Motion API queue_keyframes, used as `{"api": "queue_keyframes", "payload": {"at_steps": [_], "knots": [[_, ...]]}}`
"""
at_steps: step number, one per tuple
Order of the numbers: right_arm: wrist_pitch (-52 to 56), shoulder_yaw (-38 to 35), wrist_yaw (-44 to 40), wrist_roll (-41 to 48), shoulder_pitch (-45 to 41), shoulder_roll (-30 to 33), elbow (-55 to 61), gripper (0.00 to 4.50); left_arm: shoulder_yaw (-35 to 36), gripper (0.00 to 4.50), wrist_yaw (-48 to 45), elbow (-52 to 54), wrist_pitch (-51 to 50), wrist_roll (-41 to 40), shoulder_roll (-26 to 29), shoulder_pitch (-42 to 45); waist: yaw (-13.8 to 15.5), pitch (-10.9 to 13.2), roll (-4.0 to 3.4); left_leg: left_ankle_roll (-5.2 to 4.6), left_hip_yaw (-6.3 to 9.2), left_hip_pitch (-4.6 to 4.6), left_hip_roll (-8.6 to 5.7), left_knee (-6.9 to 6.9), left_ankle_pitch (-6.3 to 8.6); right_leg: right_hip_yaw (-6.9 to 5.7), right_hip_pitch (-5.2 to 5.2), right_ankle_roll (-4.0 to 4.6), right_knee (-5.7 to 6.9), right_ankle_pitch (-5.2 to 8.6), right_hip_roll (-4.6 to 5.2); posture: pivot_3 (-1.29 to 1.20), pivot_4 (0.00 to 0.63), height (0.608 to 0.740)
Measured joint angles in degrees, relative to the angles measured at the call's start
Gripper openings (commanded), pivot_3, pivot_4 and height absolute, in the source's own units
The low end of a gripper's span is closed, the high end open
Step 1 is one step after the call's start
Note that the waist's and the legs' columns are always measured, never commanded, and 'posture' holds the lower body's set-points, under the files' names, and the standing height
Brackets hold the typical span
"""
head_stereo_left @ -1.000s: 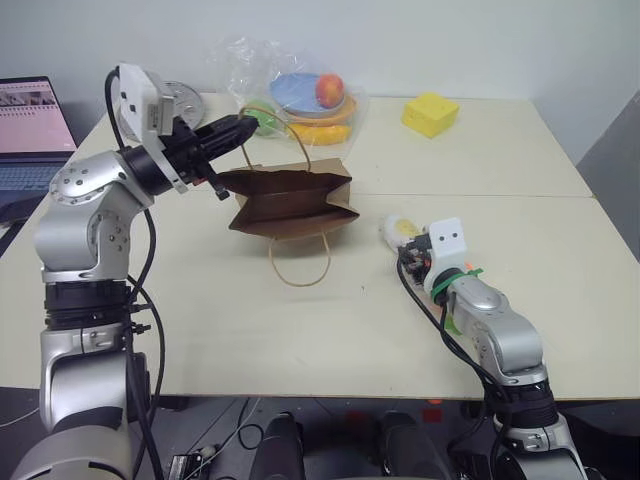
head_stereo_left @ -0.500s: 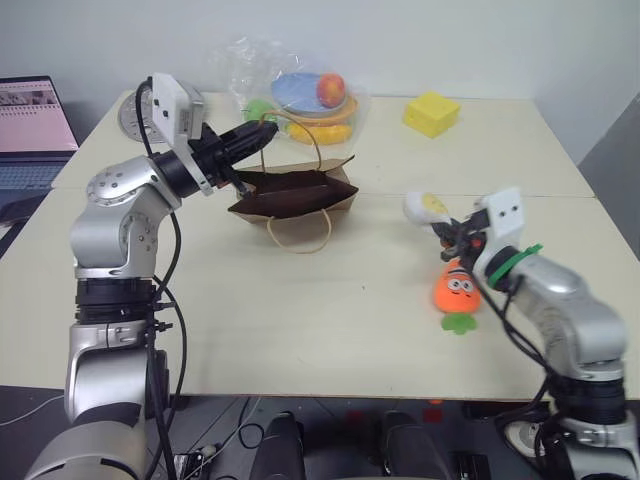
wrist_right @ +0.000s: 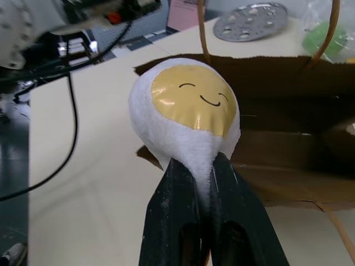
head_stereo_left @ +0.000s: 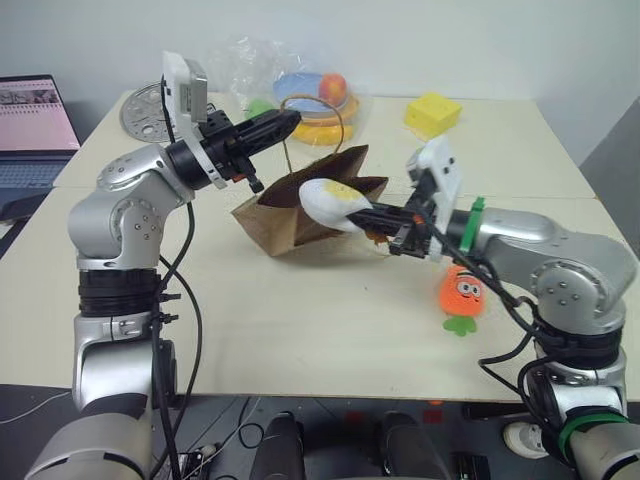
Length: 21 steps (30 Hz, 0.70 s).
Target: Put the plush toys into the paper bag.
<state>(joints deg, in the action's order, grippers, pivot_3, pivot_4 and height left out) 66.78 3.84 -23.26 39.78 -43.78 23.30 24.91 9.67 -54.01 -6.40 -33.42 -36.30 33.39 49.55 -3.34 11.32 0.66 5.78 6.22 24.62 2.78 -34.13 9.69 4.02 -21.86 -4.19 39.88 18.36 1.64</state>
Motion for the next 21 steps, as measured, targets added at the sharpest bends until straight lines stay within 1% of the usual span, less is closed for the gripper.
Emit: {"api": "queue_keyframes", "payload": {"at_steps": [4, 8, 13, 17, 21], "knots": [[-1.79, 4.53, 1.97, -5.45, -0.88, -1.55, -5.81, 0.02, -0.33, 0.0, -0.7, 1.97, -0.26, -0.22, 0.37, -1.65, 0.04, 0.0, 0.0, 0.0, 0.0, 0.01, 0.0, 0.0, 0.0, 0.0, -0.02, 0.0, 0.01, 0.0, 0.0, 0.0, 0.15, 0.74], [-3.6, 6.65, 0.92, -8.43, -2.15, -1.33, -8.09, 0.02, -0.33, 0.0, -1.17, 2.33, -0.31, -0.27, 0.64, -2.16, 0.07, 0.0, 0.0, 0.0, 0.01, 0.09, 0.0, 0.01, 0.0, -0.01, -0.11, 0.0, 0.01, 0.0, 0.0, 0.0, 0.15, 0.74], [-8.37, 9.55, -0.28, -13.65, -7.71, -3.8, -16.19, 0.02, -0.41, 0.0, -1.76, 3.97, -0.47, -0.54, 0.96, -3.08, -0.2, 0.0, 0.0, 0.0, -0.01, 0.09, 0.01, 0.02, 0.0, 0.0, -0.17, 0.01, 0.05, 0.0, -0.01, 0.0, 0.15, 0.74], [-12.12, 11.83, -1.65, -16.67, -10.25, -7.99, -22.27, 0.02, -0.43, 0.0, -1.82, 5.0, -1.14, -0.9, 1.05, -3.85, -0.34, 0.0, 0.0, 0.0, -0.01, 0.11, 0.01, 0.08, 0.0, 0.0, -0.2, 0.01, 0.04, 0.0, -0.01, 0.0, 0.15, 0.74], [-15.92, 13.24, -3.26, -19.34, -11.35, -10.67, -26.87, 0.02, -0.48, 0.0, -1.85, 5.47, -1.14, -0.91, 1.03, -3.92, -0.33, 0.0, 0.0, 0.0, -0.01, 0.13, 0.01, 0.08, 0.0, -0.01, -0.22, 0.01, 0.03, 0.0, -0.01, 0.0, 0.15, 0.74]]}}
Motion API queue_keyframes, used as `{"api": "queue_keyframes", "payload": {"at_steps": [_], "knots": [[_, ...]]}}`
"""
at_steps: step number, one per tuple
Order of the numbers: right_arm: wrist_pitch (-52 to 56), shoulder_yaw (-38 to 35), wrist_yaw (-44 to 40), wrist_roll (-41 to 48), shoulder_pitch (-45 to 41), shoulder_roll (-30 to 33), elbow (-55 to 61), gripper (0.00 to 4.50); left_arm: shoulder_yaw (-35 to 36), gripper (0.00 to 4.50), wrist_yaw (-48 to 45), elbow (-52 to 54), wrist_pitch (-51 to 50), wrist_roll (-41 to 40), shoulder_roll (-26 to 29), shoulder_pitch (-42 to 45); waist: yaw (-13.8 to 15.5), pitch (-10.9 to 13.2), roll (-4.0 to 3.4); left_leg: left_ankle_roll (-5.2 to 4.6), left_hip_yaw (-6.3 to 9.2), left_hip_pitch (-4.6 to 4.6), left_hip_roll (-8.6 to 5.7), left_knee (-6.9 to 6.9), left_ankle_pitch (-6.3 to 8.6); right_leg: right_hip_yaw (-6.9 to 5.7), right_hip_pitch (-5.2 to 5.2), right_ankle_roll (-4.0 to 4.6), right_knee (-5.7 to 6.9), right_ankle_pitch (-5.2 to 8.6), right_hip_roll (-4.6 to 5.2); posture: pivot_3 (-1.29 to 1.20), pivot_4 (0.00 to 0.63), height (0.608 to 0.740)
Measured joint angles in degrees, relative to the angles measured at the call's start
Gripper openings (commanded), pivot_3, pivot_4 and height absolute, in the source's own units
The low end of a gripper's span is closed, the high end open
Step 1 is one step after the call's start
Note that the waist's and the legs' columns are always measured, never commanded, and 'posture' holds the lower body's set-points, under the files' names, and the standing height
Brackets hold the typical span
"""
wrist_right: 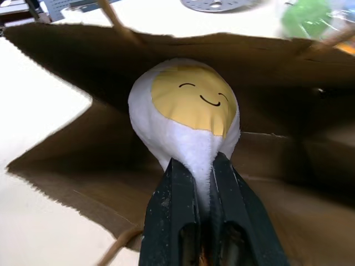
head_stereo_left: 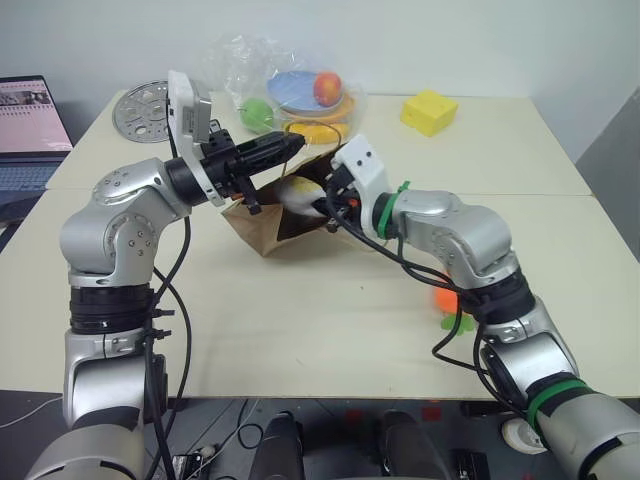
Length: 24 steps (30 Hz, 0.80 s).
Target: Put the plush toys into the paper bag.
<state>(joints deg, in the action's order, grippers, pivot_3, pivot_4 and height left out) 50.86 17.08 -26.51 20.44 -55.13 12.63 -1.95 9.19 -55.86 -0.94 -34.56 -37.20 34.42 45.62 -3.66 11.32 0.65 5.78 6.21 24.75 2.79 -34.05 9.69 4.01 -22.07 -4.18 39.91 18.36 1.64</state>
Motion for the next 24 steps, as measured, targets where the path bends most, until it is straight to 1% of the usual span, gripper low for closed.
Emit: {"api": "queue_keyframes", "payload": {"at_steps": [3, 10, 11, 13, 16, 20, 22, 24], "knots": [[-2.68, 0.42, -1.34, -1.94, 0.01, -1.04, -3.46, 0.8, 0.0, 0.0, -0.26, 0.02, 0.0, -0.01, 0.0, 0.01, 0.22, 0.0, 0.0, 0.0, 0.0, 0.0, 0.0, -0.01, 0.0, 0.0, 0.0, 0.0, 0.0, 0.0, 0.0, 0.0, 0.15, 0.74], [-4.09, -0.31, -3.02, -3.51, 0.09, -1.75, -4.91, 3.4, 0.0, 0.0, -1.13, -0.02, 0.01, -0.01, -0.02, 0.13, 0.24, 0.0, 0.0, 0.0, 0.0, 0.0, 0.0, -0.01, 0.0, 0.0, -0.01, 0.0, 0.01, 0.0, 0.0, 0.0, 0.15, 0.74], [-4.03, -0.7, -3.16, -3.45, 0.56, -1.49, -4.04, 3.7, -0.02, 0.0, -1.21, -0.11, 0.02, 0.0, -0.02, 0.2, 0.25, 0.0, 0.0, 0.0, 0.01, 0.0, 0.0, -0.01, 0.0, -0.01, -0.01, 0.0, 0.02, 0.0, 0.0, 0.0, 0.15, 0.74], [-3.24, -2.38, -3.39, -3.08, 2.23, -0.68, -0.6, 4.46, -0.05, 0.0, -1.32, -0.69, 0.06, 0.02, 0.01, 0.61, 0.39, 0.0, 0.0, 0.0, 0.02, 0.02, 0.0, 0.0, 0.0, -0.02, -0.01, 0.0, 0.01, 0.0, 0.0, 0.0, 0.15, 0.74], [0.47, -6.14, -3.71, -0.37, 5.4, 2.28, 7.66, 4.49, 0.08, 0.0, -1.8, -1.74, 0.22, 0.08, 0.46, 1.18, 0.52, 0.0, 0.0, 0.0, 0.02, 0.05, 0.0, -0.01, 0.0, -0.02, -0.01, 0.0, -0.02, 0.0, 0.01, 0.0, 0.15, 0.74], [6.98, -14.22, -3.81, 5.2, 12.15, 7.87, 21.53, 4.49, -0.01, 0.0, -2.39, -2.32, 0.43, 0.26, 0.95, 1.49, 0.66, 0.0, 0.0, 0.0, 0.03, 0.05, 0.0, 0.01, 0.0, -0.03, 0.0, 0.0, -0.04, 0.0, 0.01, 0.0, 0.15, 0.74], [9.74, -19.46, -3.71, 7.78, 18.29, 12.41, 29.36, 4.49, 0.17, 0.0, -2.65, -2.93, 1.11, 0.39, 1.64, 1.4, 0.86, 0.0, 0.0, 0.0, 0.02, 0.06, 0.0, 0.01, 0.0, -0.02, 0.01, -0.01, -0.07, 0.0, 0.01, 0.0, 0.15, 0.74], [12.32, -23.09, -2.98, 7.92, 24.75, 17.02, 35.09, 4.49, 0.28, 0.0, -2.82, -3.26, 1.35, 0.46, 2.17, 1.3, 0.86, 0.0, 0.01, 0.0, 0.0, 0.05, -0.01, 0.01, 0.0, -0.01, 0.01, -0.01, -0.09, 0.01, 0.01, 0.0, 0.15, 0.74]]}}
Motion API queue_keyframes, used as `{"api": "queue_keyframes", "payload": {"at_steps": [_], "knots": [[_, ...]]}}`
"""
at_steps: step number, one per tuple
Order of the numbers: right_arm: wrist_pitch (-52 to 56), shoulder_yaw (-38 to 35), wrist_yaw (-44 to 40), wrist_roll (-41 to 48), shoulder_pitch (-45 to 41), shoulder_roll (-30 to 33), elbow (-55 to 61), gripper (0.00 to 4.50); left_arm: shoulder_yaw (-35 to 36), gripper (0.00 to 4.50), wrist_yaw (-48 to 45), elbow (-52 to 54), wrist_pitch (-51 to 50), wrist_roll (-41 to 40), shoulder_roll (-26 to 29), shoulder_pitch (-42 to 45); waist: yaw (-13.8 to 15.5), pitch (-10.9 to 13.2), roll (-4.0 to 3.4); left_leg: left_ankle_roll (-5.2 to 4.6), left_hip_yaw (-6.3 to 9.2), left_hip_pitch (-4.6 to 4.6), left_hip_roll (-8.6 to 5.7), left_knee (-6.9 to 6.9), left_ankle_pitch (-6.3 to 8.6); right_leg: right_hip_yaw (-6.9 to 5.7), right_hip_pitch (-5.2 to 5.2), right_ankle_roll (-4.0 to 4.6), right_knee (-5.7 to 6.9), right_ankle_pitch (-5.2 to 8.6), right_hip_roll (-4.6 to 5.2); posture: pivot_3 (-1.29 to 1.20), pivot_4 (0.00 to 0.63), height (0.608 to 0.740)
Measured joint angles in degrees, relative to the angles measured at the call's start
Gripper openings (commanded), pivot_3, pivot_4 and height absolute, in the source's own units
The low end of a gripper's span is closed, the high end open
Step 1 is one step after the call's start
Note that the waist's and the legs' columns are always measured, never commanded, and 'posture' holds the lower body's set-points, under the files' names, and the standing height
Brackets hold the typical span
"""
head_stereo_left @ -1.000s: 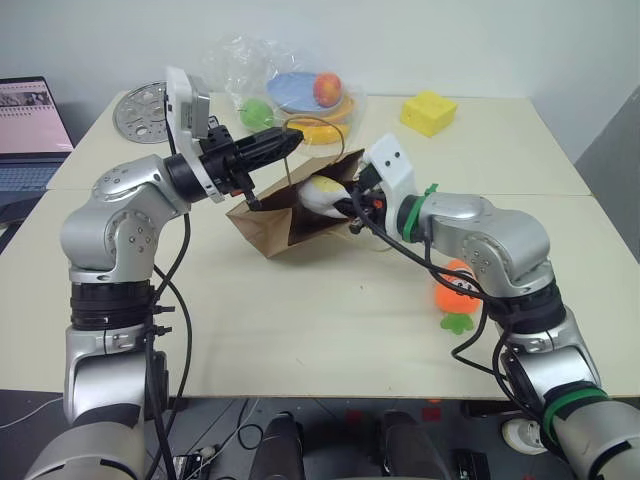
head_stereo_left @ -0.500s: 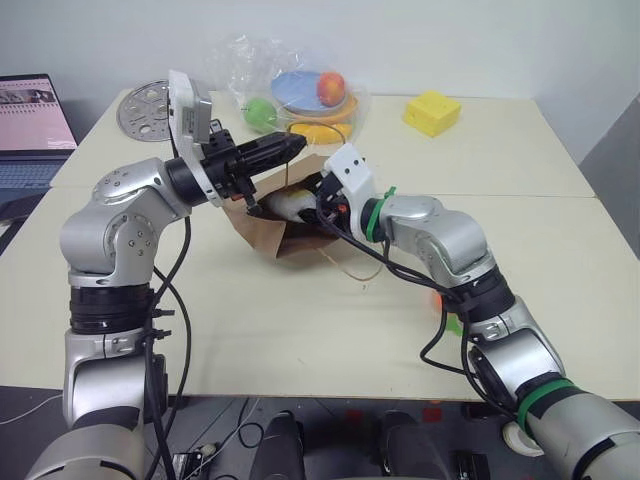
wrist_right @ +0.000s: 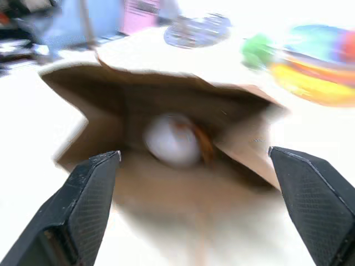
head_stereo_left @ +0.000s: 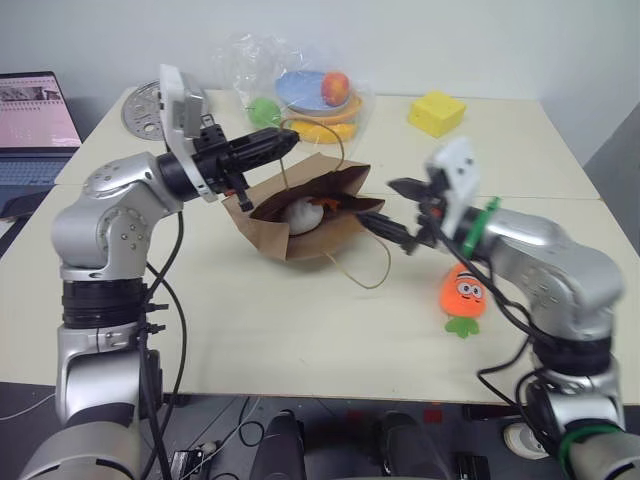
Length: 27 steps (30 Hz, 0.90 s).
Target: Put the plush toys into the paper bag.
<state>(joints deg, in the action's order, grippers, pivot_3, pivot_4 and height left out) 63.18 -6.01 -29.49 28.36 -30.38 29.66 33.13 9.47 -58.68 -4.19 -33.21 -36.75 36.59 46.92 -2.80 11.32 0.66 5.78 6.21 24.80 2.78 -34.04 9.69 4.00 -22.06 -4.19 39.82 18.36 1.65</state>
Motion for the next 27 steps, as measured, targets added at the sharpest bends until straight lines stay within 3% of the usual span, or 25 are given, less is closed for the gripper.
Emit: {"api": "queue_keyframes", "payload": {"at_steps": [3, 8, 17, 20, 27], "knots": [[3.17, -3.94, 2.68, -0.77, 12.79, 4.3, 6.76, 4.49, 0.0, 0.0, -0.66, -0.23, 0.32, -0.01, 0.19, -0.11, 0.02, 0.0, 0.01, 0.0, 0.0, -0.01, 0.0, 0.0, 0.0, 0.0, 0.01, 0.0, 0.01, 0.01, -0.01, 0.0, 0.15, 0.74], [10.62, -8.57, 11.14, -3.81, 28.43, 0.7, 15.15, 4.49, -0.06, 0.0, -1.04, -1.43, 1.2, 0.11, 0.24, 0.02, -0.45, 0.0, 0.0, 0.0, -0.05, -0.04, 0.0, -0.05, 0.0, 0.08, 0.01, 0.0, 0.07, 0.01, -0.01, 0.0, 0.15, 0.74], [7.71, -2.11, 18.22, -8.99, 33.31, -3.71, 14.84, 4.49, -0.23, 0.0, -1.97, -2.28, 1.39, 0.39, 0.12, 0.05, -0.46, -0.01, 0.01, -0.12, -0.07, -0.07, -0.01, -0.11, -0.09, 0.09, 0.05, -0.02, 0.04, 0.02, -0.01, 0.0, 0.15, 0.74], [5.65, -1.93, 18.32, -9.53, 32.58, -3.88, 13.33, 3.92, -0.23, 0.0, -1.95, -2.28, 1.39, 0.41, 0.12, 0.05, -0.45, -0.01, 0.01, -0.12, -0.06, -0.07, 0.0, -0.1, -0.09, 0.09, 0.05, -0.01, 0.04, 0.01, -0.01, 0.0, 0.15, 0.74], [4.0, -2.23, 17.61, -9.67, 32.01, -2.62, 12.92, 1.51, -0.23, 0.0, -1.9, -2.11, 1.28, 0.41, 0.12, 0.04, -0.42, -0.01, 0.01, -0.12, -0.05, -0.06, -0.01, -0.1, -0.09, 0.09, 0.05, -0.01, 0.05, 0.01, -0.01, 0.0, 0.15, 0.74]]}}
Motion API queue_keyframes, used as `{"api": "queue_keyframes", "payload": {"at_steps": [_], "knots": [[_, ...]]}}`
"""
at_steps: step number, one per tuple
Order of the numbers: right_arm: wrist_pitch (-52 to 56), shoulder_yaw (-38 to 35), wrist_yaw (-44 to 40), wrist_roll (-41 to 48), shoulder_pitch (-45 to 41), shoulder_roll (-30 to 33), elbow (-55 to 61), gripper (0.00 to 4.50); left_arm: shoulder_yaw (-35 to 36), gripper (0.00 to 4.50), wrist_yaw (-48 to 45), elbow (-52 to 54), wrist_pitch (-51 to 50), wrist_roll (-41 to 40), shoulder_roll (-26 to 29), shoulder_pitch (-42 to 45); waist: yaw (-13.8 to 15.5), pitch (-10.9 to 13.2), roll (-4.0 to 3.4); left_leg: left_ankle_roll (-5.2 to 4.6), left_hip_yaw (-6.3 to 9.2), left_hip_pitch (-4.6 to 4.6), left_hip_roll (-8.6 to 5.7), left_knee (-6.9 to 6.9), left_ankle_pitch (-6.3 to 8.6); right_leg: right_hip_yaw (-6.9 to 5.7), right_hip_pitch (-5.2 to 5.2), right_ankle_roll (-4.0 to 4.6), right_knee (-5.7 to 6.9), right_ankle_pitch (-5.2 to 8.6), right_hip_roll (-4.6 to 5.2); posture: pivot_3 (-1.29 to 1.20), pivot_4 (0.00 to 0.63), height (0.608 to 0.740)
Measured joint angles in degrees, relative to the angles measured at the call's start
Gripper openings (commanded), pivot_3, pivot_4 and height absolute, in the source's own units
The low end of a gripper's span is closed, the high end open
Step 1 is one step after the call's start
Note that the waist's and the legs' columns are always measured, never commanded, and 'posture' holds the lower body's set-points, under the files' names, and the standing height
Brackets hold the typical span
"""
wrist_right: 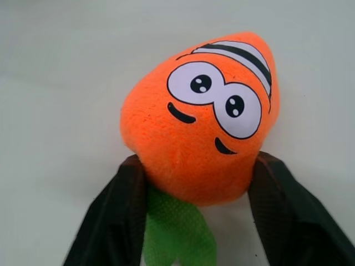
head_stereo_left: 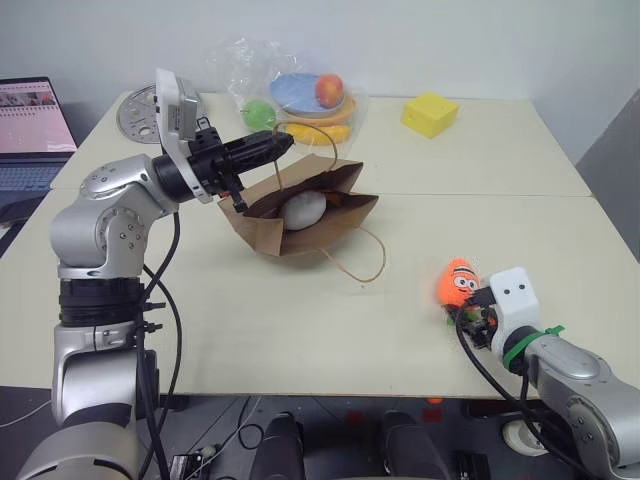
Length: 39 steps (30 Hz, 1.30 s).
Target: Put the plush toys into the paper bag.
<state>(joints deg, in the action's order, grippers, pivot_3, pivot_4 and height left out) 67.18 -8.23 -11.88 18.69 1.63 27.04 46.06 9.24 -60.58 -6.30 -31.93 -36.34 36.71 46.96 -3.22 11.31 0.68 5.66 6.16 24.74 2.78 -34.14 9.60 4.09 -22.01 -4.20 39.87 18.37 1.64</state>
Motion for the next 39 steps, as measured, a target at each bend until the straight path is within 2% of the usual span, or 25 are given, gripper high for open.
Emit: {"api": "queue_keyframes", "payload": {"at_steps": [4, 6, 8, 10, 15, 18, 20, 23, 27, 32, 39], "knots": [[-0.45, -1.31, -0.6, 0.36, -2.18, 0.21, -0.43, 0.29, 0.0, 0.0, -0.02, 0.04, -0.02, 0.01, 0.01, 0.0, -0.05, 0.0, 0.0, 0.0, -0.01, 0.0, 0.0, 0.0, 0.0, 0.01, 0.0, 0.0, 0.0, 0.0, 0.0, 0.0, 0.15, 0.74], [-0.56, -1.58, -1.13, 0.58, -3.64, 0.66, -0.52, 0.01, -0.01, 0.0, -0.03, 0.03, -0.02, 0.02, 0.01, 0.0, -0.03, 0.0, 0.0, 0.0, 0.0, 0.0, 0.0, 0.0, 0.0, 0.0, 0.0, 0.0, 0.0, 0.0, 0.0, 0.0, 0.15, 0.74], [-1.11, -2.0, -6.29, 4.37, -7.94, 2.12, -1.63, 0.01, -0.05, 0.0, -0.06, -0.02, -0.01, 0.06, 0.1, 0.0, -0.21, 0.01, -0.01, -0.01, -0.03, 0.0, 0.0, -0.02, 0.0, 0.02, 0.0, 0.01, 0.0, 0.0, 0.0, 0.0, 0.15, 0.74], [-1.27, -2.9, -12.94, 11.83, -13.6, 2.94, -1.31, 0.01, -0.1, 0.0, -0.07, -0.03, -0.01, 0.07, 0.06, 0.01, -0.2, 0.01, 0.0, -0.01, 0.03, -0.02, 0.01, 0.0, 0.0, -0.02, 0.02, 0.01, 0.03, 0.0, -0.02, 0.0, 0.15, 0.74], [2.16, -7.56, -18.32, 22.65, -24.3, 6.78, -2.7, 0.01, -0.22, 0.0, -0.05, -0.05, 0.0, 0.11, 0.03, 0.0, 0.17, -0.01, 0.05, -0.01, 0.06, 0.01, -0.01, 0.01, 0.0, -0.08, 0.05, 0.01, -0.04, -0.01, 0.02, 0.0, 0.15, 0.74], [2.85, -4.18, -18.3, 24.17, -29.52, 6.31, -6.1, 0.01, -0.07, 0.0, -0.11, -0.37, 0.08, 0.34, 0.14, -0.01, 0.26, -0.01, 0.04, -0.01, 0.04, 0.01, -0.01, 0.01, 0.0, -0.06, 0.03, 0.02, 0.0, -0.01, 0.02, 0.0, 0.15, 0.74], [2.44, 0.07, -16.73, 23.26, -36.75, 3.34, -10.57, 0.01, -0.54, 0.0, -0.15, -0.85, 0.22, 0.62, -0.2, 0.66, -0.29, -0.01, 0.04, -0.02, 0.02, -0.01, -0.01, -0.02, -0.01, -0.04, 0.01, 0.02, 0.03, -0.01, 0.01, 0.0, 0.15, 0.74], [0.23, 6.21, -14.98, 20.09, -42.2, 0.42, -16.11, 0.01, -1.05, 0.0, -0.14, -0.86, 0.42, 0.71, -0.54, 1.28, -0.34, -0.01, 0.04, -0.03, 0.06, -0.01, -0.01, -0.01, -0.02, -0.06, 0.01, 0.02, 0.04, -0.01, 0.0, 0.0, 0.15, 0.74], [-3.38, 14.53, -12.99, 15.73, -42.58, -5.44, -21.83, 0.01, -1.04, 0.0, -0.07, -0.78, 0.41, 0.73, -0.49, 1.25, -0.34, -0.01, 0.04, -0.03, 0.06, 0.06, -0.01, 0.04, -0.02, -0.07, -0.07, 0.02, 0.05, -0.02, 0.0, 0.0, 0.15, 0.74], [-7.94, 22.12, -13.63, 10.82, -43.18, -7.52, -26.53, 0.01, -0.99, 0.0, 0.1, -0.15, -0.12, 0.69, -0.05, 1.0, -0.11, -0.01, 0.04, -0.03, 0.07, 0.07, -0.01, 0.05, -0.02, -0.09, -0.08, 0.02, 0.03, -0.02, 0.01, 0.0, 0.15, 0.74], [-12.49, 25.04, -13.62, 5.16, -46.3, -11.62, -35.84, 0.01, -0.9, 0.0, 0.24, 0.87, -0.23, 0.58, 0.16, 0.68, -0.18, -0.01, 0.04, -0.03, 0.07, 0.05, 0.0, 0.04, -0.02, -0.09, -0.08, 0.03, 0.1, -0.02, 0.0, 0.0, 0.15, 0.74]]}}
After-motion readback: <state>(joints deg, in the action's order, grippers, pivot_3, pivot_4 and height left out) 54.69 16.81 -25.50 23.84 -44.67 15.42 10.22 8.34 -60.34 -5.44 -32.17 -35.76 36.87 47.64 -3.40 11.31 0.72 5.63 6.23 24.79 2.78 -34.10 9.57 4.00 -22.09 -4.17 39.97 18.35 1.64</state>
